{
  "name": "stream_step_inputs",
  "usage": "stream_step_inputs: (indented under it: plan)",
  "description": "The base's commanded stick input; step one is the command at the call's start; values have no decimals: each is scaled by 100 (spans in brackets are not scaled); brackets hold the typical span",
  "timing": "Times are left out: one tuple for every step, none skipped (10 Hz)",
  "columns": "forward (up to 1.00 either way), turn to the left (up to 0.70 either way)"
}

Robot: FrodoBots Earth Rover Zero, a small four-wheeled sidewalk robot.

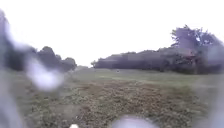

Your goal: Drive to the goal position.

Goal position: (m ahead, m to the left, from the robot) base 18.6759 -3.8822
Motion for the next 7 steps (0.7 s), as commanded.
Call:
stream_step_inputs:
  plan:
    - [0, 85]
    - [0, 85]
    - [0, 85]
    - [0, 85]
    - [0, 85]
    - [0, 85]
    - [0, 85]
